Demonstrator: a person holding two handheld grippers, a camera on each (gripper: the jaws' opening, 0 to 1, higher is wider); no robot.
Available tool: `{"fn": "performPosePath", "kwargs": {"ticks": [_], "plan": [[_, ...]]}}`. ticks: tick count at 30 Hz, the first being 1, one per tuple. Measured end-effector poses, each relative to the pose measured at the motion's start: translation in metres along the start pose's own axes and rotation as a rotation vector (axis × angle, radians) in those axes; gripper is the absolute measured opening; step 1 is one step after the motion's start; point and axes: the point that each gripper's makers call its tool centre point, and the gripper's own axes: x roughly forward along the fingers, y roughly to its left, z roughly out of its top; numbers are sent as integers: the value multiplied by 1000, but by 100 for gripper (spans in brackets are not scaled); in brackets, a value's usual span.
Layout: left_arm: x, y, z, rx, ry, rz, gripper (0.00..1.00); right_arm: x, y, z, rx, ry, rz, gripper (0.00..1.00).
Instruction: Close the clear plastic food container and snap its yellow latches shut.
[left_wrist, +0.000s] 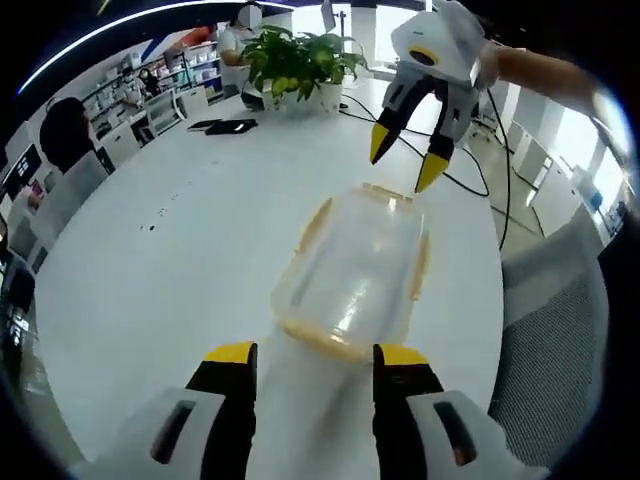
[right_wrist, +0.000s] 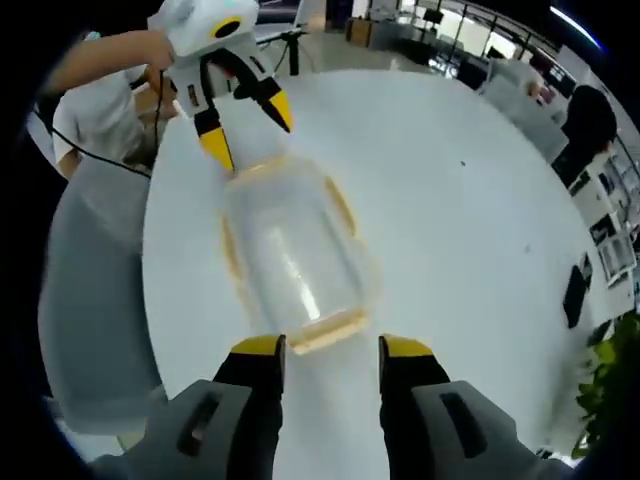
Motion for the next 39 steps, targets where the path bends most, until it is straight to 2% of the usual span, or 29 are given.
{"fn": "performPosePath", "kwargs": {"ticks": [7, 11, 20, 25, 28, 33, 39], "plan": [[3, -2, -6, -163, -20, 47, 40, 7, 3, -3, 103, -37, -41, 35], [7, -3, -9, -188, -17, 76, 40, 11, 3, -4, 171, -63, -62, 34], [14, -10, -7, -340, -57, 61, 38, 20, 6, -5, 362, -130, -62, 34], [18, -17, -4, -392, -73, 29, 35, 21, 6, -3, 396, -140, -49, 34], [21, -22, 0, -411, -79, 10, 32, 24, 10, -2, 418, -137, -18, 36], [22, -22, -1, -437, -70, 21, 33, 27, 12, -1, 465, -141, -5, 43], [24, -23, -2, -489, -58, 20, 34, 27, 15, 0, 478, -141, -11, 43]]}}
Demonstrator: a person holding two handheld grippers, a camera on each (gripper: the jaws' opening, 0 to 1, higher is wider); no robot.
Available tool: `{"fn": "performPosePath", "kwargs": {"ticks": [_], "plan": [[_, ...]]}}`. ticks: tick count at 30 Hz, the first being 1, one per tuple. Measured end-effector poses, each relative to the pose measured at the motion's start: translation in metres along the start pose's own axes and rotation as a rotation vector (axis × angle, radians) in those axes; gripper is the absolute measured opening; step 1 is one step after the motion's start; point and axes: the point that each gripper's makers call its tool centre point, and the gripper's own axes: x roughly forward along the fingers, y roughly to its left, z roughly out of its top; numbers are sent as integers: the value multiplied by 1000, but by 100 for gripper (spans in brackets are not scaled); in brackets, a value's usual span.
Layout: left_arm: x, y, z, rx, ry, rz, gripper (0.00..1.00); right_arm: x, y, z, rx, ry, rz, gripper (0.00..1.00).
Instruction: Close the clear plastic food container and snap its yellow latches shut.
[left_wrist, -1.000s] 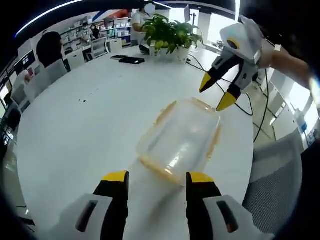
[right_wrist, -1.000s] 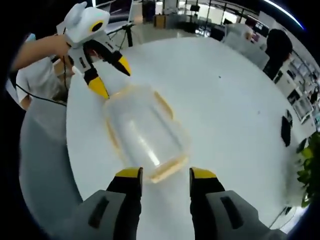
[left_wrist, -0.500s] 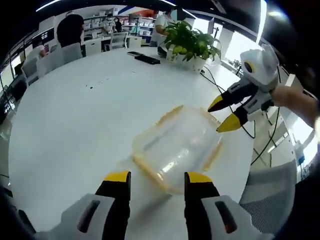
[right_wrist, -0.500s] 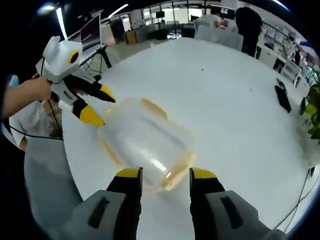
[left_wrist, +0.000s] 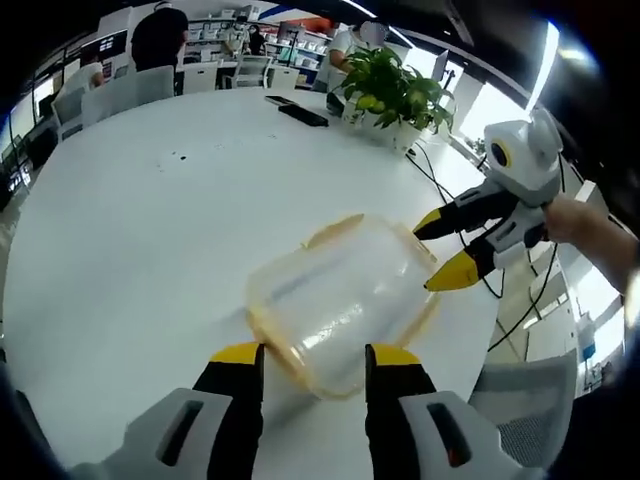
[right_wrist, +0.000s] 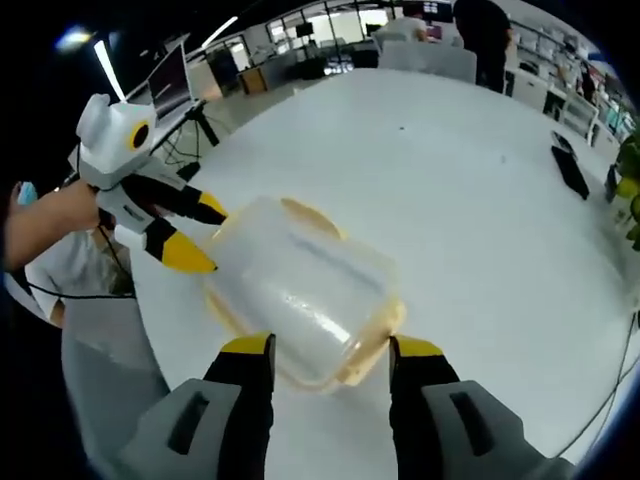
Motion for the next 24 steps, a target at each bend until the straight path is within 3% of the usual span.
{"fn": "performPosePath", "kwargs": {"ticks": [5, 10, 13, 14, 15, 18, 24], "plan": [[3, -2, -1, -55, 10, -8, 34, 3, -2, 1, 26, 11, -7, 41], [7, 0, 1, -64, 32, -6, 33, 4, 0, -2, 59, 58, -5, 38], [9, -2, 1, -77, 48, -7, 31, 7, 0, -2, 56, 48, -13, 38], [9, -3, -5, -151, 51, -20, 31, 10, -1, -3, 72, 45, -10, 38], [11, -1, -5, -169, 24, -29, 32, 13, 0, -3, 133, 26, -6, 37], [10, 5, -9, -183, -16, -40, 32, 15, -2, -5, 134, 2, -2, 37], [11, 5, -8, -164, -6, -37, 32, 16, 2, -4, 144, 3, -8, 38]]}}
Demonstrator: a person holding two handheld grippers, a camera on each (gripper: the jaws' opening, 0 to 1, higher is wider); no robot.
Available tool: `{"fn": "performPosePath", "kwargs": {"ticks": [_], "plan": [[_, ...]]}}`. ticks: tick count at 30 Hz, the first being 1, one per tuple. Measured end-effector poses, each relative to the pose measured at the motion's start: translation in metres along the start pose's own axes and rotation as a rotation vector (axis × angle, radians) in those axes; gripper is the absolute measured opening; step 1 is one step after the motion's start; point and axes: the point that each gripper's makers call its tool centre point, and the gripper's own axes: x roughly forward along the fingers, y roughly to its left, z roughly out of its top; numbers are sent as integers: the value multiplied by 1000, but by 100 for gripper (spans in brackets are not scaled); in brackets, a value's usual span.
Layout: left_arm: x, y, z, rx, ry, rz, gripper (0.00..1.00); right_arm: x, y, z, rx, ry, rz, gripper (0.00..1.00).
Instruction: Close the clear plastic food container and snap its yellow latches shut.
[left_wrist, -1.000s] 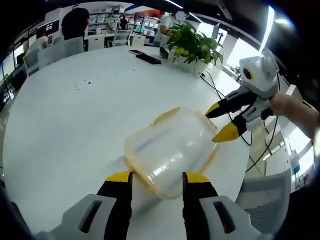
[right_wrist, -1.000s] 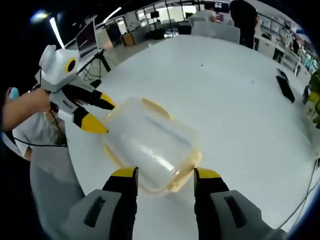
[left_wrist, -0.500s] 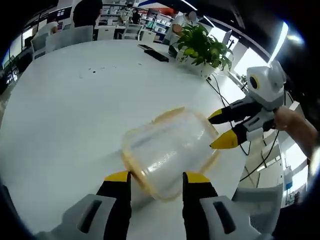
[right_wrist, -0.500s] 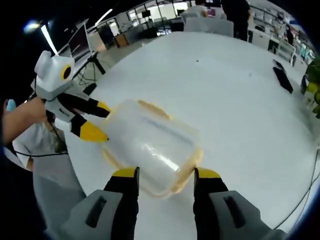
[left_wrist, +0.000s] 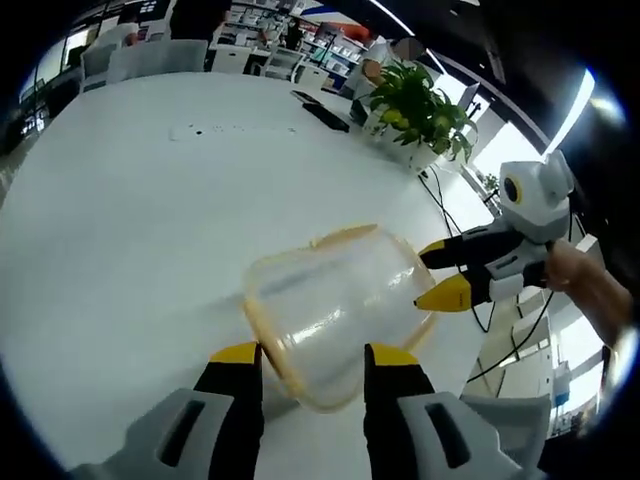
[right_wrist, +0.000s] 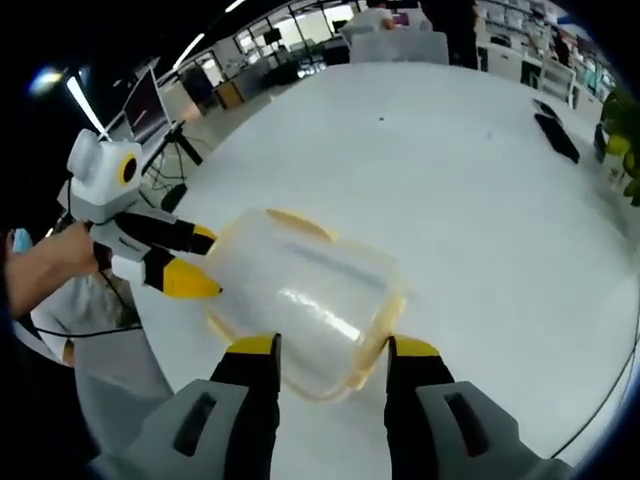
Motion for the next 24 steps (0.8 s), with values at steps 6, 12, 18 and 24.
{"fn": "performPosePath", "kwargs": {"ticks": [6, 12, 18, 24], "plan": [[0, -1, 1, 4, 0, -3, 33, -3, 6, -1, 11, -7, -6, 38], [-3, -1, -1, 7, 8, -6, 33, -5, 15, -2, 22, -12, -9, 38], [-10, 1, -7, 5, 11, -4, 33, -3, 25, -2, 23, -11, -6, 38], [-20, 6, -15, -1, 11, -2, 33, -1, 38, -2, 20, -7, -3, 38]]}}
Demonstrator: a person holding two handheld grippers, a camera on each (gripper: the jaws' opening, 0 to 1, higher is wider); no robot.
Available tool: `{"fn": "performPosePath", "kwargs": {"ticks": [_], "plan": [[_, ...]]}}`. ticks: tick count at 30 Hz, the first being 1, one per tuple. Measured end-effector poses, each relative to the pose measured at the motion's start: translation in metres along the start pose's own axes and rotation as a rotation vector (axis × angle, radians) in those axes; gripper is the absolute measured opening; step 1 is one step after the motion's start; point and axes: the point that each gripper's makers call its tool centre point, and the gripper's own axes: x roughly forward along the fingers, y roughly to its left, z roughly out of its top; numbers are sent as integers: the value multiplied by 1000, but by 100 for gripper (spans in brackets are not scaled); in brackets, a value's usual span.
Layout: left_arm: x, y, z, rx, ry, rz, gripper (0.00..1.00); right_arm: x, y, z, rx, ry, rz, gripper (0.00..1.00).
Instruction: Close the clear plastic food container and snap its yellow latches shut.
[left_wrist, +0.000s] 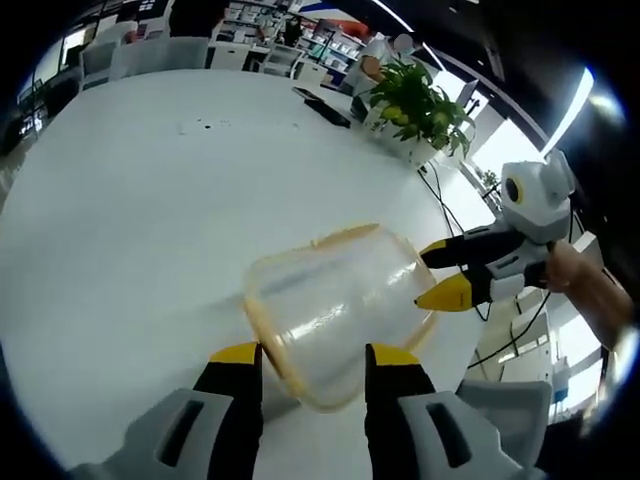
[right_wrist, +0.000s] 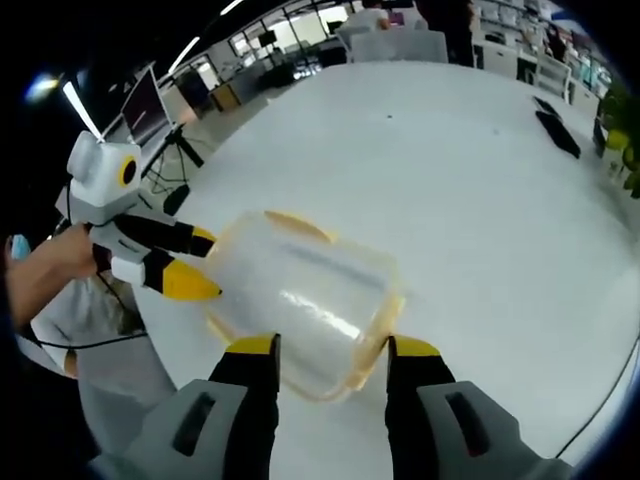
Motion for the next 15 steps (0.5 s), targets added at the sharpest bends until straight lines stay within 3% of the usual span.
{"fn": "performPosePath", "kwargs": {"ticks": [15], "plan": [[-21, 11, -18, -10, 18, 8, 33, 10, 22, -1, -14, 8, 9, 39]]}}
